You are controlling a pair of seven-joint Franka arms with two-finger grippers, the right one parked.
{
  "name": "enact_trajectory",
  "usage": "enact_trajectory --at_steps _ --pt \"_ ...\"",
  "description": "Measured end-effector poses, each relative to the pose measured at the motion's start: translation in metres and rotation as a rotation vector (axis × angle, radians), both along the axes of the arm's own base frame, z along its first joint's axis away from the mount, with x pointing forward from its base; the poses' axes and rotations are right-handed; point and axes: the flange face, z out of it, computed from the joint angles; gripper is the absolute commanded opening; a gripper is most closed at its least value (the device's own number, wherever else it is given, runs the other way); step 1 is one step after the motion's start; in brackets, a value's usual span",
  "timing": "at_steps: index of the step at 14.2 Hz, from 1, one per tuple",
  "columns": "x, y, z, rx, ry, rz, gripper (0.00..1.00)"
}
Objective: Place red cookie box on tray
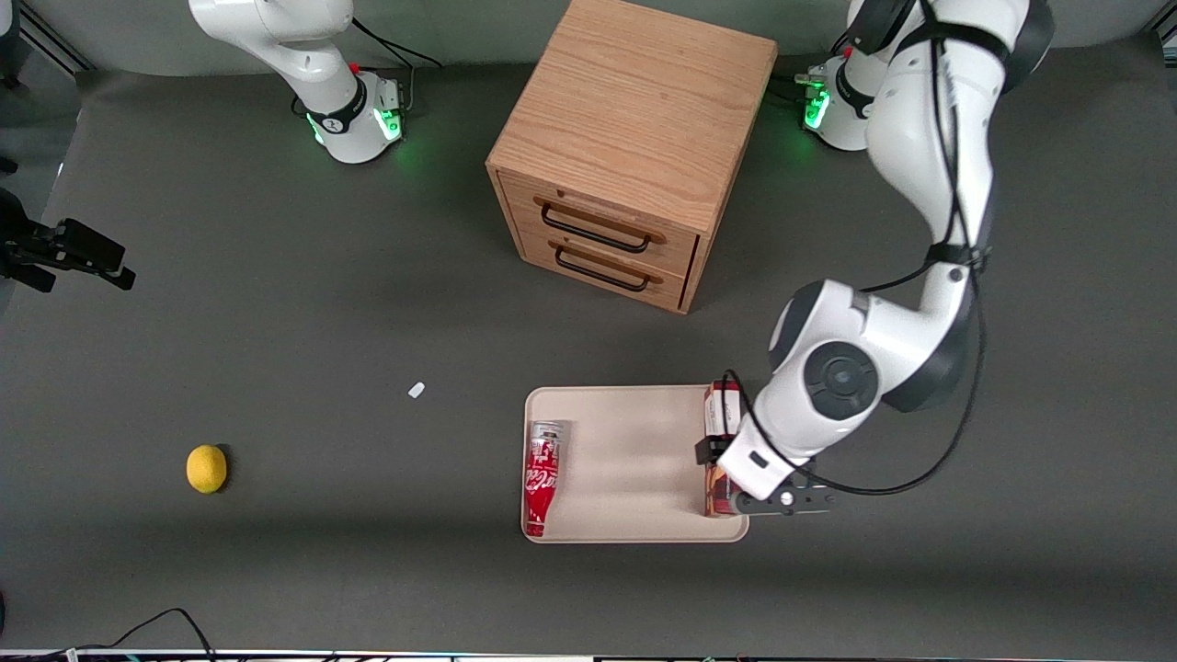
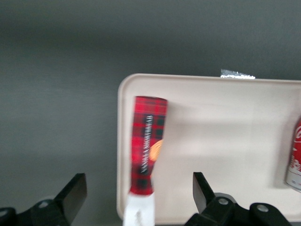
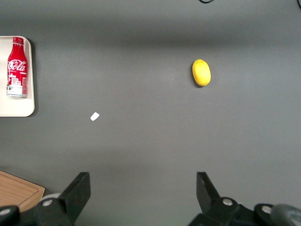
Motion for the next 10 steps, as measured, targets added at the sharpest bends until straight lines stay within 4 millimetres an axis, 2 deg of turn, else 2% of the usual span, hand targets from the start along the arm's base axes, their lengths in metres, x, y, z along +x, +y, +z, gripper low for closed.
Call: enact_trajectory --at_steps 3,5,7,10 --pt "-0.007 0.052 0.071 -0.007 -0.014 0.057 1.0" --pt "-0.025 0.095 0.107 -0.015 -0.002 0.071 1.0" --pt "-0.047 0.137 0.135 0.005 0.04 0.05 1.0" --pt "-0.072 0.189 0.167 0.026 0.084 0.045 1.0"
